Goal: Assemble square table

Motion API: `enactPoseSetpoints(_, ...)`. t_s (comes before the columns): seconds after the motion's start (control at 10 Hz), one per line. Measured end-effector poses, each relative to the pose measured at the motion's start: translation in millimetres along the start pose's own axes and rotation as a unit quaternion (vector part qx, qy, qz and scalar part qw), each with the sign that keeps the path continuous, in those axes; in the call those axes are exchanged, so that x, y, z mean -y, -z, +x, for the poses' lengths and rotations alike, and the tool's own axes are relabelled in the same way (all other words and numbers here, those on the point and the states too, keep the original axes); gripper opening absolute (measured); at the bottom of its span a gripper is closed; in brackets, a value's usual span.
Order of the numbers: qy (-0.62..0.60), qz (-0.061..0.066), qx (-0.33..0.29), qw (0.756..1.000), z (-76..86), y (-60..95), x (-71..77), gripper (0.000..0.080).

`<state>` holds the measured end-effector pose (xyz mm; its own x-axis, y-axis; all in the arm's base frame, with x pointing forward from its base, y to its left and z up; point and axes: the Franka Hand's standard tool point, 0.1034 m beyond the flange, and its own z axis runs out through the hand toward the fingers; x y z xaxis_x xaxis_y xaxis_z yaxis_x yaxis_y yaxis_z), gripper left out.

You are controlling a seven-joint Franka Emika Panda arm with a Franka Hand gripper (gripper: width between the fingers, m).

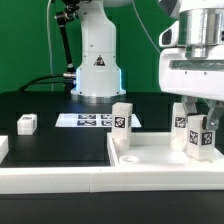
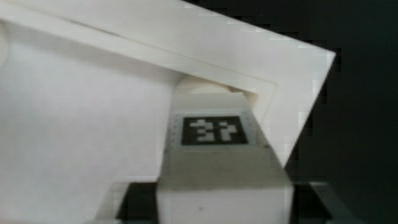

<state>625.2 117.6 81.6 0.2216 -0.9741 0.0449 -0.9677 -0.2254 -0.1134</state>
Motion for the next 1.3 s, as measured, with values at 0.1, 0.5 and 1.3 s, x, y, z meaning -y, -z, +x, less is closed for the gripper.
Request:
enactPoseSetpoints(0.1,-0.072,-0.001,0.003,0.997,1.0,-0.1,-0.8,0.029)
enactPoseSetpoints(0.5,-0.204,-0.002,0.002,0.979,-2.9,0.0,-0.3,0.029)
enactPoseSetpoints(1.3,-0.058,-0.006,0.006,0.998,0.9,1.5,0.5,0.0628)
